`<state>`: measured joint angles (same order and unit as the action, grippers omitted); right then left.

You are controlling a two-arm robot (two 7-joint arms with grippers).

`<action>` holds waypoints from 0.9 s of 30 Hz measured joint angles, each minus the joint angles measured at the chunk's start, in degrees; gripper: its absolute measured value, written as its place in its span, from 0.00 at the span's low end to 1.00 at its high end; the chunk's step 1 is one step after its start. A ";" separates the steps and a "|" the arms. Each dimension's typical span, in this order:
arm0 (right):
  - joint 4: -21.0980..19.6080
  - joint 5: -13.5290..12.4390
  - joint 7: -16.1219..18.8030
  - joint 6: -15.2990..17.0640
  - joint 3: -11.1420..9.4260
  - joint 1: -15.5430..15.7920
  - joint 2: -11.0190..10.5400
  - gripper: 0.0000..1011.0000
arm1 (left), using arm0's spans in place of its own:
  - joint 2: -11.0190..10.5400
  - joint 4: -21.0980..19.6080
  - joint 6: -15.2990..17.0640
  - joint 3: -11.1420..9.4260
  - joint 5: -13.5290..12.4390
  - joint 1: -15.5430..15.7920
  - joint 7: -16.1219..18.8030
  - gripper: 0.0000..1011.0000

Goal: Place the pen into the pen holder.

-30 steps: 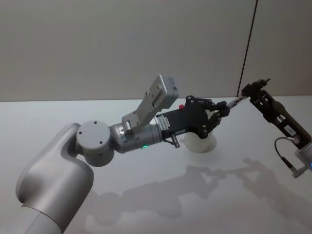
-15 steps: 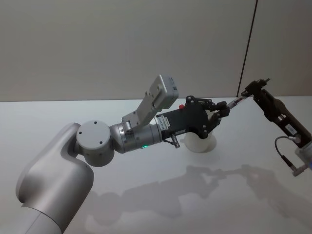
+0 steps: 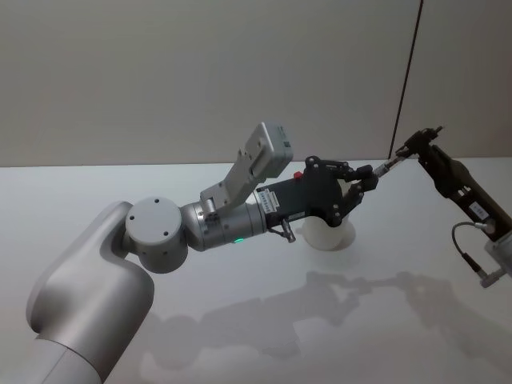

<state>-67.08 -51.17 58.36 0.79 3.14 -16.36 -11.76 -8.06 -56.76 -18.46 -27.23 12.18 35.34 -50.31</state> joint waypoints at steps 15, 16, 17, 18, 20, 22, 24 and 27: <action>-0.03 -0.60 0.03 -0.60 0.26 -0.27 -0.35 0.12 | -0.03 0.03 0.18 0.00 -0.16 -0.01 0.02 0.48; -0.04 -0.60 0.03 -0.65 0.30 -0.30 -0.38 0.12 | -0.02 0.03 0.18 0.00 -0.17 -0.01 0.02 0.54; -0.04 -0.60 0.02 -0.69 0.33 -0.32 -0.41 0.12 | -0.02 0.03 0.18 0.01 -0.16 -0.01 0.02 0.56; -0.04 -0.60 0.02 -0.72 0.34 -0.34 -0.43 0.12 | -0.02 0.03 0.18 0.00 -0.16 -0.01 0.02 0.58; -0.04 -0.56 0.01 -0.82 0.39 -0.40 -0.49 0.12 | -0.02 0.03 0.17 0.01 -0.17 -0.01 0.02 0.66; -0.04 -0.42 -0.02 -1.00 0.42 -0.52 -0.56 0.12 | -0.02 0.03 0.17 0.00 -0.16 -0.01 0.02 0.74; -0.02 -0.23 -0.05 -1.11 0.45 -0.67 -0.62 0.12 | -0.02 0.03 0.16 0.00 -0.15 -0.01 0.02 0.78; 0.18 0.21 -0.15 -1.41 0.46 -0.99 -0.75 0.12 | -0.02 0.03 0.15 0.01 -0.14 -0.01 0.02 0.87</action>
<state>-66.90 -50.97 58.21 -0.62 3.60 -17.35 -12.51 -8.08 -56.73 -18.31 -27.22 12.04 35.33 -50.29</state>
